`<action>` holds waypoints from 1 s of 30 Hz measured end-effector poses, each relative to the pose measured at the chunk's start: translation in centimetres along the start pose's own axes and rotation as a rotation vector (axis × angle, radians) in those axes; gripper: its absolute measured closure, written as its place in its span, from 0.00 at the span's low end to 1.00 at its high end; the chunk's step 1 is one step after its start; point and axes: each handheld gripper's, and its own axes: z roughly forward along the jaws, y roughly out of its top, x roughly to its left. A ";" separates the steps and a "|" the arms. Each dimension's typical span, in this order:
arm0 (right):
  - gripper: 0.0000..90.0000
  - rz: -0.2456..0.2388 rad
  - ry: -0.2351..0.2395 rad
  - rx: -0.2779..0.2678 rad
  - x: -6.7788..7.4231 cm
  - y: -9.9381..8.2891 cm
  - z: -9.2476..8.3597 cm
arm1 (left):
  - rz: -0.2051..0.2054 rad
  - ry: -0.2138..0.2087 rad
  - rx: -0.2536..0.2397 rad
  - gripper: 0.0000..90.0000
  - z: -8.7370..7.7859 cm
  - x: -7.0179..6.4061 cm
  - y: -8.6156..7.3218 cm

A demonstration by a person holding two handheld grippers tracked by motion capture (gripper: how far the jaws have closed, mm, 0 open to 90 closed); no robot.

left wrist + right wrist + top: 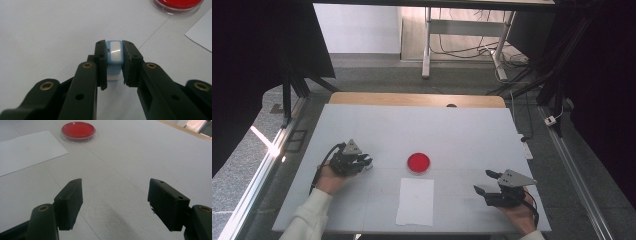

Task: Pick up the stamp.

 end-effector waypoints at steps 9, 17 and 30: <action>0.31 -0.010 -0.013 0.007 0.0 -0.1 0.0 | -0.017 0.002 -0.023 0.84 -0.4 0.0 0.0; 0.31 -0.012 -0.018 0.002 0.0 -0.1 0.0 | -0.050 -0.034 -0.076 0.84 -1.1 -0.1 0.3; 0.31 -0.016 -0.021 -0.003 0.1 -0.1 0.0 | -0.098 -0.072 -0.147 0.84 -2.2 -0.3 0.5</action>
